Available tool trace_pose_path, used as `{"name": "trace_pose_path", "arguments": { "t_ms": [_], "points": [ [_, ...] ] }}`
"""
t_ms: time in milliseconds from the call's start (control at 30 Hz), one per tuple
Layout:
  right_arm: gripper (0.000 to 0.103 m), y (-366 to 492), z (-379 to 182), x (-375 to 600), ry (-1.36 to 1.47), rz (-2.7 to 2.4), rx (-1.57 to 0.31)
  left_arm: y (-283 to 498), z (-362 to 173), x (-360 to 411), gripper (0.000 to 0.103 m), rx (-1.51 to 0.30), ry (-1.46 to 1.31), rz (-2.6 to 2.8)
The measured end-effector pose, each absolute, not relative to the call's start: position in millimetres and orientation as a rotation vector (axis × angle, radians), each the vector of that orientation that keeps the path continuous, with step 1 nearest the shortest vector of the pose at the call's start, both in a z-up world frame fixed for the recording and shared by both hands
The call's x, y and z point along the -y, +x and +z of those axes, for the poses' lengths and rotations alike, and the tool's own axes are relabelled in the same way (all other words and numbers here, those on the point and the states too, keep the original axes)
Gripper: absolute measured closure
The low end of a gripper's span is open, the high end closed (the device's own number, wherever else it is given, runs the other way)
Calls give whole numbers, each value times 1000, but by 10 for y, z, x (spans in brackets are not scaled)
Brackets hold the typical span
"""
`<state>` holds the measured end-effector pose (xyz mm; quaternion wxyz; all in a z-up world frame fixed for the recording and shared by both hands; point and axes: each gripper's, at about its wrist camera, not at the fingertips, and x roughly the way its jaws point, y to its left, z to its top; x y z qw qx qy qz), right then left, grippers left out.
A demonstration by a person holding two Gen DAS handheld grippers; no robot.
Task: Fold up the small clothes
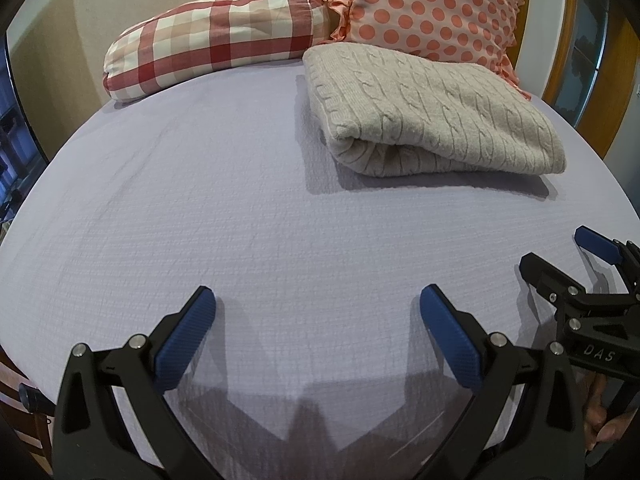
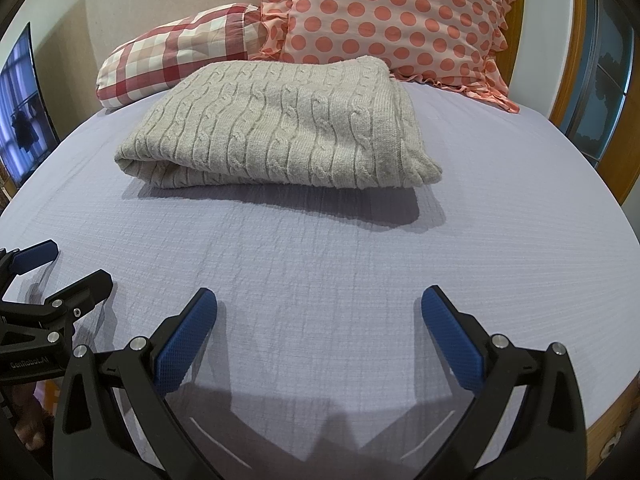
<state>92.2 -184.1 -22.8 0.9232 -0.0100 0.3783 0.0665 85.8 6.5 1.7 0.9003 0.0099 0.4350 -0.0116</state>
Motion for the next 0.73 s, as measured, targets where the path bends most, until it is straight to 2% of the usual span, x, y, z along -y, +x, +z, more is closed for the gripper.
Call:
{"name": "trace_pose_path", "arguments": {
  "t_ms": [733],
  "points": [
    [1,922,-227,1845,-21,137,-777,847,27,-85,2,-891,29,-36]
  ]
}}
